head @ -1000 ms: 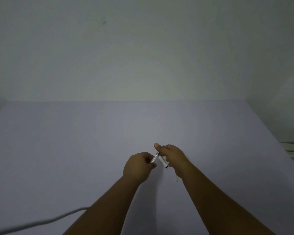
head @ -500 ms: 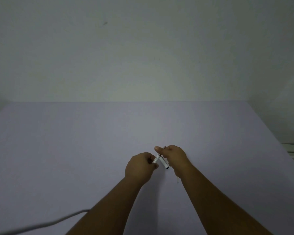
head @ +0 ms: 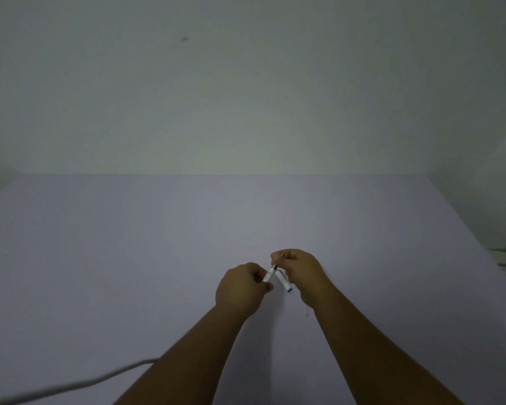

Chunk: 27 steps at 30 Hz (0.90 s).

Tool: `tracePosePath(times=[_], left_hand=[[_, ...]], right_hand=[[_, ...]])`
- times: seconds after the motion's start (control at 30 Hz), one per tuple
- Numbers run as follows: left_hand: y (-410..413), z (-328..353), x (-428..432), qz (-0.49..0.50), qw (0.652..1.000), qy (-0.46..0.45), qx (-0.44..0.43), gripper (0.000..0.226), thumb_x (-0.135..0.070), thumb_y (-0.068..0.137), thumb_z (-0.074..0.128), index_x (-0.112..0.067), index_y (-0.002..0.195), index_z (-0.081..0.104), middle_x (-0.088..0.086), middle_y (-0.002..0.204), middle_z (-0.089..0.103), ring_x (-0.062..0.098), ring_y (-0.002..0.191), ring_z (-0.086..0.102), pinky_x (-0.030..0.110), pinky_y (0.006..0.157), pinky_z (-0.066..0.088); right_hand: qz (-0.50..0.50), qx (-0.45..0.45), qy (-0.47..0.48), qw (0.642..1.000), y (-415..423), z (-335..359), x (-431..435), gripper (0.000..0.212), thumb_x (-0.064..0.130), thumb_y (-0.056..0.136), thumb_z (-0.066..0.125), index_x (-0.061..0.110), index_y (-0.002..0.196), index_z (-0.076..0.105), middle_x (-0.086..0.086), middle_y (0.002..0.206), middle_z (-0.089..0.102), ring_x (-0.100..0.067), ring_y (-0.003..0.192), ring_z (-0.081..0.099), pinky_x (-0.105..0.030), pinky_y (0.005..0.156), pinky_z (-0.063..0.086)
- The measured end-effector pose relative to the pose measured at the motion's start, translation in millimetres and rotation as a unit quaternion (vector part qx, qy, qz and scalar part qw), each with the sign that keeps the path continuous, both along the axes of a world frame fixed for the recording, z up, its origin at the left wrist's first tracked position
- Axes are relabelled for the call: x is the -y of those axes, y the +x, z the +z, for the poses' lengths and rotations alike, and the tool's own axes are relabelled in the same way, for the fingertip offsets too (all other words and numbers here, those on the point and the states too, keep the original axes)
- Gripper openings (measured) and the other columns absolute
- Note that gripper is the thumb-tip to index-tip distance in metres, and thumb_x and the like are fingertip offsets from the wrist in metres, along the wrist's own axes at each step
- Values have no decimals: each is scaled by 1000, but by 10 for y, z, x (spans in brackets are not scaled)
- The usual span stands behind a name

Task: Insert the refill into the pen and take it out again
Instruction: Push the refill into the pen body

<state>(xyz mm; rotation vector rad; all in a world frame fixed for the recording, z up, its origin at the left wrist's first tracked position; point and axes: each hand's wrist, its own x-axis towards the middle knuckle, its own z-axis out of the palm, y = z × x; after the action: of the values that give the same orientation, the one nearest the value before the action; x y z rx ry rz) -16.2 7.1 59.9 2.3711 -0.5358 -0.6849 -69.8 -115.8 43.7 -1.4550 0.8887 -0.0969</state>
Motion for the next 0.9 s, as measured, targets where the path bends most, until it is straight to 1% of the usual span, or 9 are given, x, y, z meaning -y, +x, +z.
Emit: tracePosePath(times=[0.13, 0.27, 0.4, 0.43, 0.5, 0.57, 0.7, 0.8, 0.9], left_hand=[[-21, -8, 2, -1, 1000, -2, 3, 22, -28, 84, 68, -15, 102, 68, 0, 91, 67, 14, 77, 56, 21, 61, 37], [1, 0, -11, 9, 1000, -1, 0, 22, -29, 82, 69, -16, 101, 68, -1, 87, 65, 14, 76, 57, 22, 61, 38], [-19, 4, -7, 7, 1000, -6, 0, 20, -27, 82, 69, -16, 99, 68, -2, 84, 64, 15, 75, 58, 19, 54, 36], [-20, 5, -10, 11, 1000, -9, -3, 21, -27, 82, 69, -16, 99, 68, 0, 87, 66, 14, 75, 58, 18, 54, 36], [-15, 8, -21, 17, 1000, -9, -7, 22, -28, 82, 70, -16, 100, 68, 2, 94, 70, 14, 76, 58, 20, 56, 37], [-9, -3, -28, 17, 1000, -3, -5, 22, -28, 82, 70, -17, 100, 68, 2, 96, 71, 14, 77, 58, 22, 60, 38], [-25, -26, -23, 21, 1000, -1, -7, 22, -27, 82, 70, -16, 100, 68, 3, 96, 72, 15, 77, 59, 24, 64, 39], [-29, -35, -26, 18, 1000, -3, -7, 22, -27, 83, 69, -15, 101, 68, 4, 96, 71, 15, 76, 58, 24, 65, 39], [-29, -44, -31, 21, 1000, -3, -11, 21, -27, 82, 70, -16, 99, 68, 3, 96, 72, 15, 76, 59, 25, 65, 41]], right_hand=[[-6, -51, -19, 998, 22, 20, -27, 36, 41, 82, 67, 7, 97, 65, -3, 88, 61, -18, 85, 53, -32, 77, 43], [-3, -3, 20, 1000, -4, 32, -26, 5, 21, 84, 66, 17, 85, 68, -3, 88, 65, -18, 85, 56, -40, 81, 46], [-27, -47, -8, 999, 41, 24, -53, 46, 39, 78, 70, -2, 97, 64, -10, 91, 63, -14, 76, 53, -32, 75, 43], [-20, -50, 8, 999, 37, 38, -60, 45, 41, 79, 69, 0, 99, 64, -11, 93, 61, -17, 78, 52, -32, 76, 42], [-6, -34, 44, 998, 13, 46, -49, 21, 33, 83, 66, 13, 88, 67, -13, 95, 60, -19, 81, 49, -30, 72, 40], [-5, -13, 35, 999, -12, 27, -34, 7, 22, 83, 65, 18, 79, 68, -6, 85, 63, -18, 79, 51, -27, 70, 40], [-31, -24, 21, 999, 26, 31, -51, 17, 22, 81, 70, 6, 87, 66, 1, 78, 63, -8, 75, 54, -33, 82, 39], [-38, -34, 19, 999, 34, 8, -60, 28, 25, 79, 72, 2, 94, 67, -4, 89, 66, -14, 83, 57, -34, 83, 38], [-42, -42, 16, 998, 29, -11, -73, 31, 26, 79, 73, 1, 97, 68, -3, 85, 65, -14, 81, 56, -34, 82, 40]])
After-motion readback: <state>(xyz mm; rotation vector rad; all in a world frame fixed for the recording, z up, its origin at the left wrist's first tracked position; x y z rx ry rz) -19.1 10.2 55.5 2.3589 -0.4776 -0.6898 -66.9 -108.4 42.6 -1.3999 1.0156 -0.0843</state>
